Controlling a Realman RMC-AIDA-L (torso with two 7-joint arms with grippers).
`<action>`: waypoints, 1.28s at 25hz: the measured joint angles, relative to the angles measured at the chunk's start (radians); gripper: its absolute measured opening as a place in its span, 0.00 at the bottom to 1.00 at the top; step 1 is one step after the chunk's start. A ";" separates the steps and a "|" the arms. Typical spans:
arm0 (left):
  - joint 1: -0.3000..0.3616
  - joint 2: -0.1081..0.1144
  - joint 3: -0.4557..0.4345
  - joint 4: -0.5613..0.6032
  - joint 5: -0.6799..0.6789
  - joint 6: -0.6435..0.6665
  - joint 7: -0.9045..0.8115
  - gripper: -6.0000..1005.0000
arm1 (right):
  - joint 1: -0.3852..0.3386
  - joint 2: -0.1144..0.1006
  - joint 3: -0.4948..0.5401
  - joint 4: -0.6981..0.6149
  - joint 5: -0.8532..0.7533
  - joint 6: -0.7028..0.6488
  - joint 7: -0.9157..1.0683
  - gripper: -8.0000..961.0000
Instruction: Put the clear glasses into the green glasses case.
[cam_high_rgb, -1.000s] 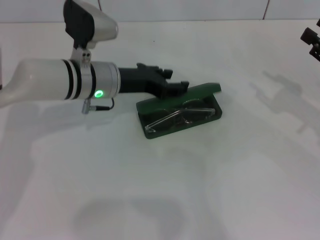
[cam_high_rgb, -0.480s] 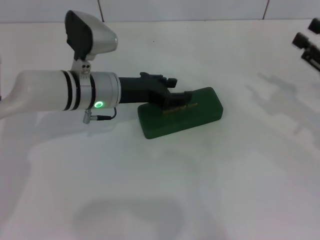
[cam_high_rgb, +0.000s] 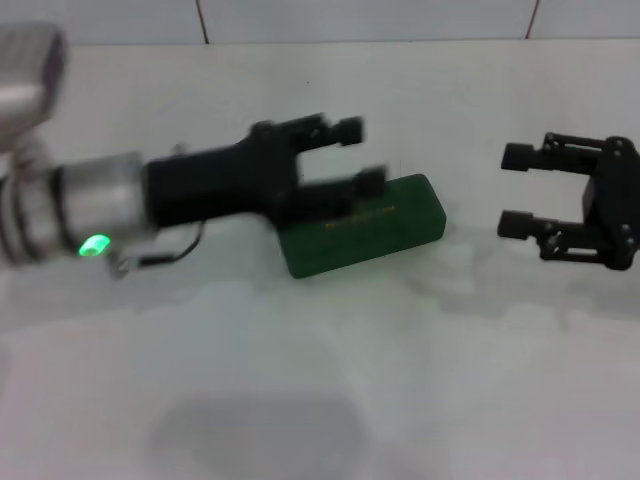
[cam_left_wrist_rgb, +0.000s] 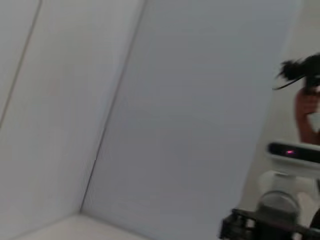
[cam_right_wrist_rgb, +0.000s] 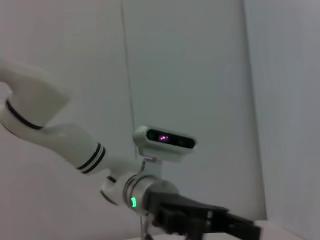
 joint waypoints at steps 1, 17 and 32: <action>0.018 0.001 0.001 -0.006 0.000 0.026 0.039 0.72 | -0.002 0.006 -0.004 -0.010 -0.006 0.000 -0.001 0.57; 0.149 -0.023 -0.001 -0.035 -0.009 0.097 0.262 0.89 | 0.001 0.092 -0.013 -0.090 -0.088 0.120 -0.059 0.92; 0.144 -0.041 0.000 -0.069 -0.011 0.091 0.268 0.89 | -0.012 0.095 -0.019 -0.078 -0.089 0.119 -0.114 0.92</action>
